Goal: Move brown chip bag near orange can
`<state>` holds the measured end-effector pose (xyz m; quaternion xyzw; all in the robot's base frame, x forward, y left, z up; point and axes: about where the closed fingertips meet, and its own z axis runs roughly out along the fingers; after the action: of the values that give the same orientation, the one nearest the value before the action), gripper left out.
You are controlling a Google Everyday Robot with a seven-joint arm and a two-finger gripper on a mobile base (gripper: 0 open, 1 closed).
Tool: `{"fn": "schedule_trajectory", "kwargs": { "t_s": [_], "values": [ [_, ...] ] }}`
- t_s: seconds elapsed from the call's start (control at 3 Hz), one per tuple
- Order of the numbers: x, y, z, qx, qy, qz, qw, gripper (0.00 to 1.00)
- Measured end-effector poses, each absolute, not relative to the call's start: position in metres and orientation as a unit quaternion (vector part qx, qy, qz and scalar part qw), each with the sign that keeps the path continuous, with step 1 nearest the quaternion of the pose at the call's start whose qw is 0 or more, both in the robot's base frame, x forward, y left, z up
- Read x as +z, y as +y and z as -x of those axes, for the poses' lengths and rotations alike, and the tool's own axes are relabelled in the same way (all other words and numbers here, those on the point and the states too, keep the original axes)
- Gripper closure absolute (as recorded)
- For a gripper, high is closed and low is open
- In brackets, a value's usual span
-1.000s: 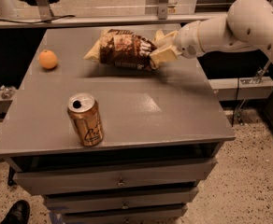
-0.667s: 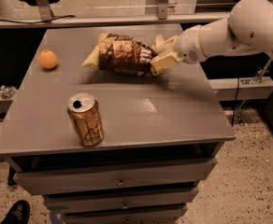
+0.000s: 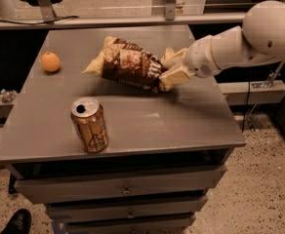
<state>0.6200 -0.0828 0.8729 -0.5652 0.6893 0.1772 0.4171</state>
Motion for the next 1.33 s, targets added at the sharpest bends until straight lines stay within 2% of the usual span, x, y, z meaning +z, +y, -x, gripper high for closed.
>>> {"fn": "schedule_trajectory", "kwargs": {
  "t_s": [1.33],
  "values": [
    [0.911,-0.103,-0.57,0.16,0.681,0.586,0.409,1.0]
  ]
}}
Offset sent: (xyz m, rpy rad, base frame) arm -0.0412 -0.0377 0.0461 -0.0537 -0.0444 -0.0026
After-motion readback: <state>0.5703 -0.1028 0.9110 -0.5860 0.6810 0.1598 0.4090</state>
